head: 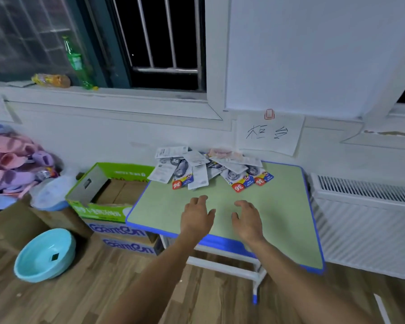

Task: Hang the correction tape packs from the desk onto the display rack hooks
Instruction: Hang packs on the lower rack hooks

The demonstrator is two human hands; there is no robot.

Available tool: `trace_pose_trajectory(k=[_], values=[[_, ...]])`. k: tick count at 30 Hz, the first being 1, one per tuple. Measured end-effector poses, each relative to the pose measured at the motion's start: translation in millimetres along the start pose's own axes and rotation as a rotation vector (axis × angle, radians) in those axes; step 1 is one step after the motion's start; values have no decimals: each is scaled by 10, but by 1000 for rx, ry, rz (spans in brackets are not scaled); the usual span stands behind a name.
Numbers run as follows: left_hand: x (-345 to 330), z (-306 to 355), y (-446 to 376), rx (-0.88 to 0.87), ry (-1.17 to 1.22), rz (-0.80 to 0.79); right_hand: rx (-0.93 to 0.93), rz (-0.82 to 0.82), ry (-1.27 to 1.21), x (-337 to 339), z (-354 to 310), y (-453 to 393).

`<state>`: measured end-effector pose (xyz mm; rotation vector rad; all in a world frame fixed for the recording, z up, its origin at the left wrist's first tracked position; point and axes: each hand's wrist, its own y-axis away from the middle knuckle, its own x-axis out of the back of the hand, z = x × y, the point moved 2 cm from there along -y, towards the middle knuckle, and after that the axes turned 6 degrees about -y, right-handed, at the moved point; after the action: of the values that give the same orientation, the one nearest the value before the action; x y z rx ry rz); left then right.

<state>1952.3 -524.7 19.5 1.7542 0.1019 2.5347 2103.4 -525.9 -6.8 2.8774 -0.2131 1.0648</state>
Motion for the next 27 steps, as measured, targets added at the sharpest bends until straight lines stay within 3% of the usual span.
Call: trace_pose_trajectory(k=[12, 20, 27], values=[[-244, 275, -1739, -116, -7, -136, -103, 104, 95, 83, 176, -1654], [-529, 545, -2580, -146, -176, -54, -171, 44, 154, 166, 546, -2650], [-692, 575, -2928, -204, -279, -57, -168, -127, 295, 26, 817, -3103]])
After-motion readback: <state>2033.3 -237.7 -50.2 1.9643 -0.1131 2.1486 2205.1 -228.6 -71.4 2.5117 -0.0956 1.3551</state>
